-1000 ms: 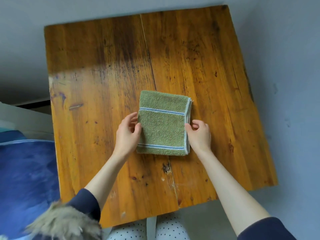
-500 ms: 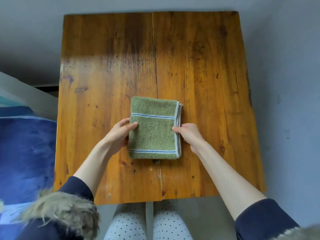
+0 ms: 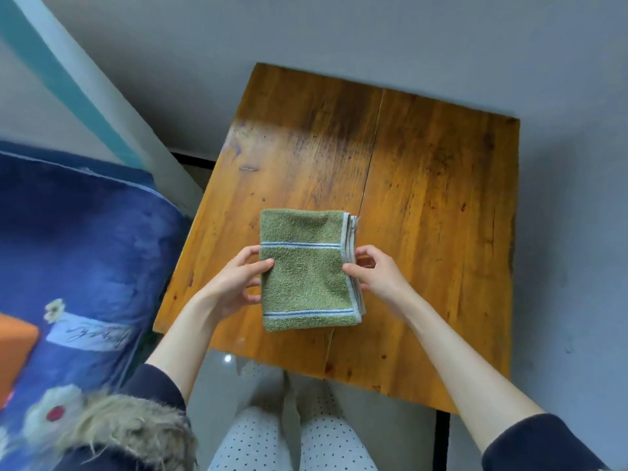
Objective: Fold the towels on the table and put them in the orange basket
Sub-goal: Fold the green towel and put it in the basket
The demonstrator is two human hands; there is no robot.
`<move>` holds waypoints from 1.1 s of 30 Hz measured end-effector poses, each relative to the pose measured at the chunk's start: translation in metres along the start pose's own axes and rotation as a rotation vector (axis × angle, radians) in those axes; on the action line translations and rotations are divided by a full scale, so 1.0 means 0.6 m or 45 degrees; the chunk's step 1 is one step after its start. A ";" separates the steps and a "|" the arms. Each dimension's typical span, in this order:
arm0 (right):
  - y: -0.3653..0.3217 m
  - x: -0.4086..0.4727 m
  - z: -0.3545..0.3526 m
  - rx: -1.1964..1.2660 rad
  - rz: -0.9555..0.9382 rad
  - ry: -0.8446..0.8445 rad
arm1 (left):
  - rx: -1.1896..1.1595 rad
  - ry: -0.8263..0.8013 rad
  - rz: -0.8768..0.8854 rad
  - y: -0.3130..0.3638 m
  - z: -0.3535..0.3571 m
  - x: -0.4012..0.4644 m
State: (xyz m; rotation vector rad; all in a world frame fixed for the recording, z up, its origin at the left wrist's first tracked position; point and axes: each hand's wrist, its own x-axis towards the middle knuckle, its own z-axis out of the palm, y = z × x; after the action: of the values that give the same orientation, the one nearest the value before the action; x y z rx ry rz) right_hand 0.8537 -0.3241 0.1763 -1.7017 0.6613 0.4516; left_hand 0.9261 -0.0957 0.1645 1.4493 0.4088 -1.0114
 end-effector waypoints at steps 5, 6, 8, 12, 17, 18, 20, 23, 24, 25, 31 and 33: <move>-0.055 -0.029 0.095 -0.151 -0.166 -0.104 | -0.135 0.196 0.119 -0.024 -0.082 -0.099; -0.066 -0.035 0.119 -0.175 -0.191 -0.126 | -0.163 0.239 0.138 -0.033 -0.101 -0.119; -0.085 -0.047 0.170 -0.222 -0.233 -0.185 | -0.236 0.317 0.172 -0.057 -0.143 -0.161; -0.114 -0.077 0.286 -0.331 -0.307 -0.313 | -0.416 0.440 0.227 -0.114 -0.228 -0.249; -0.142 -0.132 0.456 -0.463 -0.403 -0.490 | -0.639 0.640 0.264 -0.197 -0.341 -0.361; -0.147 -0.143 0.490 -0.491 -0.424 -0.518 | -0.675 0.679 0.272 -0.214 -0.364 -0.382; -0.155 -0.164 0.560 -0.540 -0.469 -0.579 | -0.745 0.742 0.291 -0.249 -0.408 -0.423; -0.163 -0.192 0.657 -0.614 -0.518 -0.674 | -0.831 0.854 0.314 -0.297 -0.462 -0.480; -0.166 -0.200 0.687 -0.643 -0.531 -0.708 | -0.853 0.893 0.329 -0.310 -0.479 -0.495; -0.169 -0.205 0.714 -0.668 -0.540 -0.740 | -0.878 0.923 0.344 -0.323 -0.494 -0.508; -0.199 -0.207 0.849 -0.748 -0.567 -0.843 | -0.965 1.040 0.368 -0.356 -0.589 -0.546; -0.220 -0.195 0.891 -0.789 -0.578 -0.865 | -0.984 1.069 0.363 -0.349 -0.624 -0.546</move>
State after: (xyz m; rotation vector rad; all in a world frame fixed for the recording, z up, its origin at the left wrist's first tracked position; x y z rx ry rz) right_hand 0.8769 0.2364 0.2247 -2.0204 -0.3997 0.9039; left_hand 0.7104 0.3941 0.2335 1.0935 1.0279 0.0691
